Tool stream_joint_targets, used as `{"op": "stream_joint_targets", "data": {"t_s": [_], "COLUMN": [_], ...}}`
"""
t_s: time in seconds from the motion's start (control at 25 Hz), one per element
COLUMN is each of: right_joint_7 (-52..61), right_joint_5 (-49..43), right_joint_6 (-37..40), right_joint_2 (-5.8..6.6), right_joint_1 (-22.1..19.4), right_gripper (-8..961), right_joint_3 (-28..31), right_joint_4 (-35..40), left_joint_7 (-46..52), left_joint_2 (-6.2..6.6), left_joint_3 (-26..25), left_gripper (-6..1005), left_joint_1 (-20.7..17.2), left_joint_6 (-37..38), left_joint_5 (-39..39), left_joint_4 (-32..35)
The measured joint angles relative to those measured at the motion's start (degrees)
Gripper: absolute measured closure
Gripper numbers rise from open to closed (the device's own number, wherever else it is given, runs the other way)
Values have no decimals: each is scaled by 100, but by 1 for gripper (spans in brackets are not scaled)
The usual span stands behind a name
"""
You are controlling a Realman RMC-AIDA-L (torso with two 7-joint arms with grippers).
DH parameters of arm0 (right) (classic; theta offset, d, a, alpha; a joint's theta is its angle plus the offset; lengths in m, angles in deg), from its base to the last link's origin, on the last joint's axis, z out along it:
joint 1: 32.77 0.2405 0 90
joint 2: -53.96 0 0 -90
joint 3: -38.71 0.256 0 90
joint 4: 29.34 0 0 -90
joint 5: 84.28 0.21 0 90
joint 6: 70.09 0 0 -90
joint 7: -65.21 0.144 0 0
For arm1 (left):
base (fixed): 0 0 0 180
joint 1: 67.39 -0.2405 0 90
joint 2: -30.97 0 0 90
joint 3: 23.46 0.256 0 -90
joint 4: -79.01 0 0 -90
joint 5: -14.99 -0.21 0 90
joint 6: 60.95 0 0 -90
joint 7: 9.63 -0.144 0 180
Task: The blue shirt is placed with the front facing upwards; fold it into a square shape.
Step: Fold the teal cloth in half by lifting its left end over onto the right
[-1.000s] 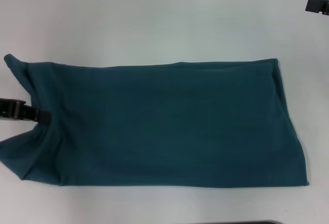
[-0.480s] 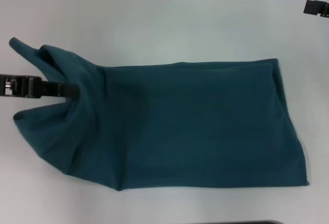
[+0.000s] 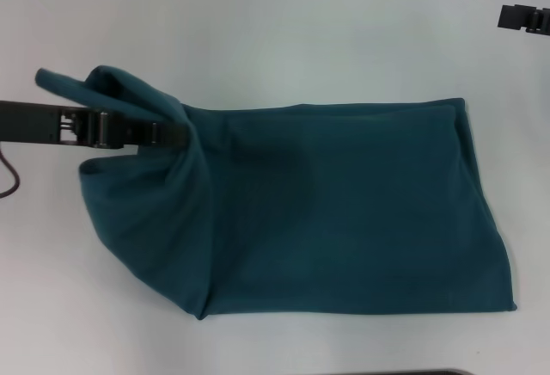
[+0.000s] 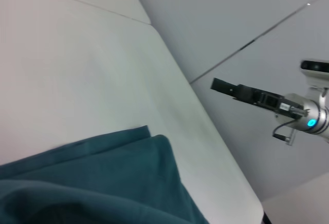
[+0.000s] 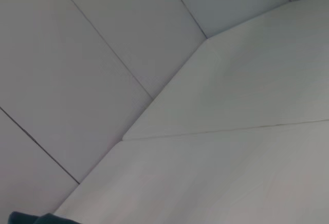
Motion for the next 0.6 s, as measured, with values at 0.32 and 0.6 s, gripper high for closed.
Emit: {"op": "stream_joint_targets", "data": {"t_s": [0.32, 0.6], "right_joint_7": [4, 4], "right_joint_5": [-7, -5], "right_joint_6": [4, -64], "right_joint_2": [-36, -41], "right_joint_1": [14, 28], "right_gripper": [233, 233], "right_joint_3": [-32, -34], "right_joint_4": [-5, -5], "left_joint_7": [60, 135], "left_joint_2": [-20, -28], "left_joint_3": [204, 333], "left_gripper": [998, 998], "left_joint_1": [156, 295], "left_joint_6": [-79, -247], "left_joint_5": [12, 17], "left_joint_4": [32, 44]}}
